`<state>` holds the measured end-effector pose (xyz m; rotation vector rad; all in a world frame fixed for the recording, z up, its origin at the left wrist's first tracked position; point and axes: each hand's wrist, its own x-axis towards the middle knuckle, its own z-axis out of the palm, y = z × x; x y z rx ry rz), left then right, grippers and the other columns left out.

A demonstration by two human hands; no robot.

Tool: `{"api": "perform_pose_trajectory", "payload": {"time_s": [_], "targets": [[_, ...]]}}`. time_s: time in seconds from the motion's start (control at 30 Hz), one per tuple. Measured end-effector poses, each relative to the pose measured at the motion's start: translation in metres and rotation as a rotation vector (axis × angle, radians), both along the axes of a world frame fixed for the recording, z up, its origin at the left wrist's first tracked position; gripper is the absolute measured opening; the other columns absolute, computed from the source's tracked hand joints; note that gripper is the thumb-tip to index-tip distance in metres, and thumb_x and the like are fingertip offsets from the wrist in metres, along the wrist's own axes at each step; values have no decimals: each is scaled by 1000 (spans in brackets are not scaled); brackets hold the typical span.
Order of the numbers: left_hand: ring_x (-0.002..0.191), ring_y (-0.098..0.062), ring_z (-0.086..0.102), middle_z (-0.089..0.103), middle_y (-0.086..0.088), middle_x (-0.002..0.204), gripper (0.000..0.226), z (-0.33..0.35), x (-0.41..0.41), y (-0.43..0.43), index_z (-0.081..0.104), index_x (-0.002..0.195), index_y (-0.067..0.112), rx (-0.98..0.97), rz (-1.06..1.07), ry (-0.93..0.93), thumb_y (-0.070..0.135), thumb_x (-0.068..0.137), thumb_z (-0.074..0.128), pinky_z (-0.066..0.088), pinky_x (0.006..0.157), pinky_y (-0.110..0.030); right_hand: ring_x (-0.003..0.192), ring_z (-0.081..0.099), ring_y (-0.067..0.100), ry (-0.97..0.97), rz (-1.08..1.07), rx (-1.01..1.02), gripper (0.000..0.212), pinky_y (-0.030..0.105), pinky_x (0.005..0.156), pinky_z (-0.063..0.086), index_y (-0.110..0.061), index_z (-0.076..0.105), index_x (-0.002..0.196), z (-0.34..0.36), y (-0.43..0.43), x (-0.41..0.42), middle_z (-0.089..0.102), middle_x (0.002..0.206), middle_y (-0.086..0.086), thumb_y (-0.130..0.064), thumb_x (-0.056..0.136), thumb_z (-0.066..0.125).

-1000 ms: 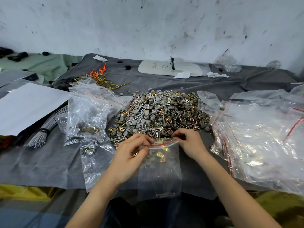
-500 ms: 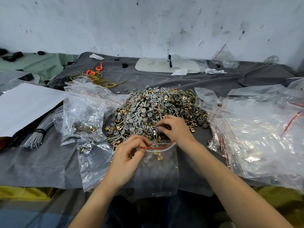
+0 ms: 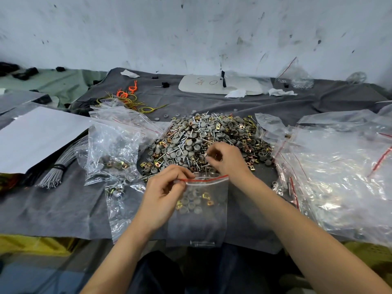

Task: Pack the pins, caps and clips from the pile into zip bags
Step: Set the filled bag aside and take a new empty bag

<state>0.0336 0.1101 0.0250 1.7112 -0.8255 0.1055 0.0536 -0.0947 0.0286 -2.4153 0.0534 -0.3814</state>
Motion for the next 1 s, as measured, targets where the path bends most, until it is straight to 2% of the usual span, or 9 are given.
{"api": "perform_pose_trajectory", "payload": {"time_s": [0.1, 0.23, 0.37, 0.43, 0.53, 0.63, 0.7, 0.87, 1.0], "targets": [[82, -11, 59, 67, 0, 89, 19, -1, 6, 0, 62, 78, 11, -2, -13, 86, 25, 85, 51, 45, 73, -27, 79, 59, 5, -84, -62, 354, 17, 21, 77, 50, -25, 58, 88, 27, -7, -11, 63, 84, -7, -11, 86, 68], [72, -25, 51, 60, -18, 84, 21, 0, 18, -7, 61, 95, 16, 50, 17, 206, 29, 92, 45, 39, 69, -36, 71, 62, 6, -111, 38, 510, 21, 23, 73, 52, -27, 61, 86, 60, -6, -26, 67, 76, -5, -9, 83, 72], [75, -17, 51, 59, -8, 81, 16, 8, 22, -13, 62, 91, 23, 27, -51, 254, 30, 93, 48, 37, 68, -35, 76, 65, 8, -54, 82, 357, 14, 9, 69, 48, -24, 63, 89, 64, 5, -34, 69, 76, -7, -15, 83, 73], [74, -21, 51, 58, -19, 85, 15, 11, 21, -14, 63, 90, 23, 36, -80, 211, 27, 93, 48, 37, 67, -33, 80, 66, 11, -29, 117, 291, 13, 17, 75, 50, -23, 65, 88, 64, 6, -37, 68, 80, -6, -13, 83, 72], [79, -34, 52, 57, -29, 95, 15, 16, 17, -13, 62, 91, 13, -15, -134, 213, 21, 92, 49, 38, 74, -39, 69, 62, -3, 65, 215, 224, 7, 15, 66, 52, -25, 70, 84, 65, 3, -40, 68, 79, -10, -18, 84, 72], [86, -36, 53, 61, -21, 100, 15, 19, 13, -11, 60, 88, 10, -59, -142, 233, 19, 91, 48, 39, 79, -41, 65, 61, 3, 7, 154, 232, 6, 16, 61, 49, -29, 71, 82, 64, -1, -37, 69, 73, -10, -32, 86, 67], [90, -38, 55, 64, -15, 100, 14, 22, 9, -8, 60, 86, 13, -76, -142, 236, 17, 90, 48, 41, 81, -42, 69, 62, 10, -27, 39, 219, 9, 25, 69, 50, -27, 71, 81, 58, -4, -28, 69, 75, -8, -32, 87, 66], [94, -27, 59, 68, -4, 96, 15, 24, 3, -3, 60, 81, 10, -50, -92, 146, 9, 86, 45, 44, 80, -38, 73, 62, 10, 367, 23, -82, 11, 23, 75, 53, -17, 72, 77, 22, 4, -3, 68, 78, -3, -25, 85, 71], [86, -17, 57, 67, 0, 89, 16, 22, 3, 2, 57, 74, 10, -117, -25, 182, 8, 83, 43, 41, 76, -30, 74, 66, 24, 364, -130, -239, 16, 37, 70, 57, -10, 66, 71, -5, 18, -2, 66, 75, 8, -11, 87, 64]]}}
